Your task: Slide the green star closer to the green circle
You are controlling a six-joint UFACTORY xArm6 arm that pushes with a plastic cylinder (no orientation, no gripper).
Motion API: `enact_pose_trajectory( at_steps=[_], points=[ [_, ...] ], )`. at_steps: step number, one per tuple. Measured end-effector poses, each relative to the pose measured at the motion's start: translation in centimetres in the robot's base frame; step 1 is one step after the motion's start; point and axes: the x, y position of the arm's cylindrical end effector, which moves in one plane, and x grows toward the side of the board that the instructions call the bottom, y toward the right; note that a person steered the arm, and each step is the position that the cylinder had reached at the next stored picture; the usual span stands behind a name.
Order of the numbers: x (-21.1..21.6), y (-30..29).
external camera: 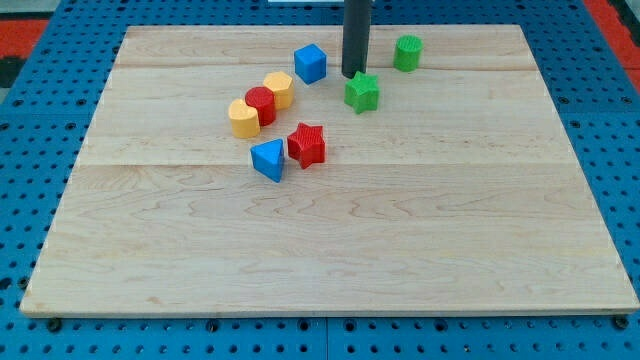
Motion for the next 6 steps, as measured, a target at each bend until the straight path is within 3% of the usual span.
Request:
enact_pose_trajectory(
  at_steps=[2,3,5,6],
  points=[
    [2.3,-7.3],
    [5.2,-4.3],
    [2.7,3.8],
    [2.5,3.8]
  ],
)
